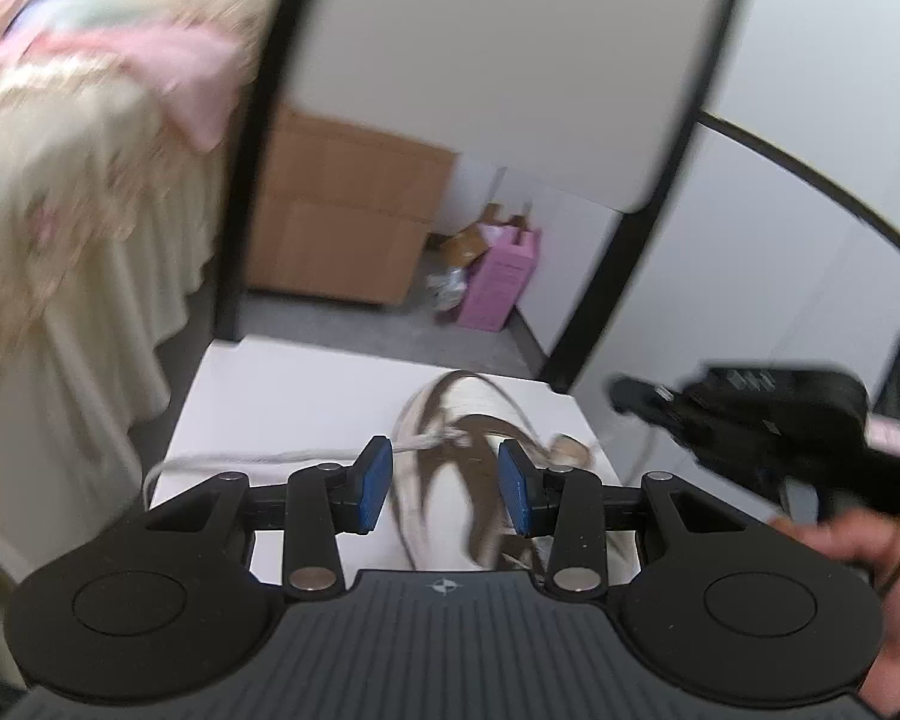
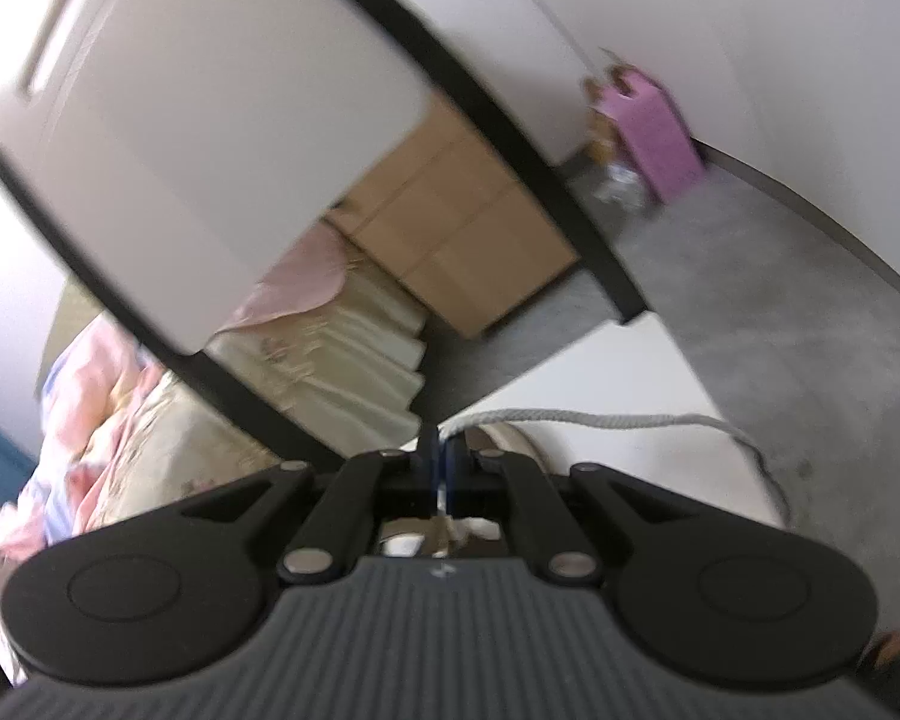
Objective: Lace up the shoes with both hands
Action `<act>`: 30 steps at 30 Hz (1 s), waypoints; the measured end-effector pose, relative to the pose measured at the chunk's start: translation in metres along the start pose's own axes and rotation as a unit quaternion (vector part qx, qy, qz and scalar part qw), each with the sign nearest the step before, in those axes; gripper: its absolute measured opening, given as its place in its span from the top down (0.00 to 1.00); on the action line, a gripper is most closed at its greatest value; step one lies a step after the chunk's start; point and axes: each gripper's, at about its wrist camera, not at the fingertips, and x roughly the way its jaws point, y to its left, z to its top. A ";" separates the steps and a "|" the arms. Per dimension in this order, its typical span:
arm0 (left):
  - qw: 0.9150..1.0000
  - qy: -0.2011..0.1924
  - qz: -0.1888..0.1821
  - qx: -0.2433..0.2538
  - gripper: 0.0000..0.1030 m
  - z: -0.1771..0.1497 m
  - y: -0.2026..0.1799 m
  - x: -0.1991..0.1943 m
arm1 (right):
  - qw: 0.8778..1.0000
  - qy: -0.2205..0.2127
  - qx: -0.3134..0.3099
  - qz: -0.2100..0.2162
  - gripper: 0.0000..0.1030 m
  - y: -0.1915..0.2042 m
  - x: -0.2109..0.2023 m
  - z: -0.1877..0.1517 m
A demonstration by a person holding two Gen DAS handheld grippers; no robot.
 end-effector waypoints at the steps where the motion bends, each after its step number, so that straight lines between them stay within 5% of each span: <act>1: 1.000 0.001 -0.004 0.018 0.58 -0.001 -0.007 0.002 | 1.000 0.002 -0.014 0.006 0.97 0.004 0.000 -0.001; 5: 0.996 -0.006 0.005 0.086 0.58 -0.005 -0.033 0.008 | 0.998 0.009 -0.067 0.019 0.96 0.019 0.000 -0.006; 10: 0.989 -0.008 0.001 0.151 0.58 -0.003 -0.056 0.017 | 0.996 0.026 -0.056 0.059 0.94 0.019 -0.001 -0.001; 24: 0.973 -0.026 0.021 0.229 0.58 0.018 -0.113 0.055 | 0.986 -0.039 -0.022 0.161 0.95 0.011 -0.049 0.036; 29: 0.971 -0.046 0.016 0.234 0.97 0.024 -0.128 0.061 | 0.981 -0.059 0.001 0.184 0.95 0.001 -0.068 0.048; 30: 0.972 -0.048 0.020 0.229 0.97 0.024 -0.129 0.061 | 0.981 -0.065 0.005 0.185 0.95 -0.001 -0.071 0.050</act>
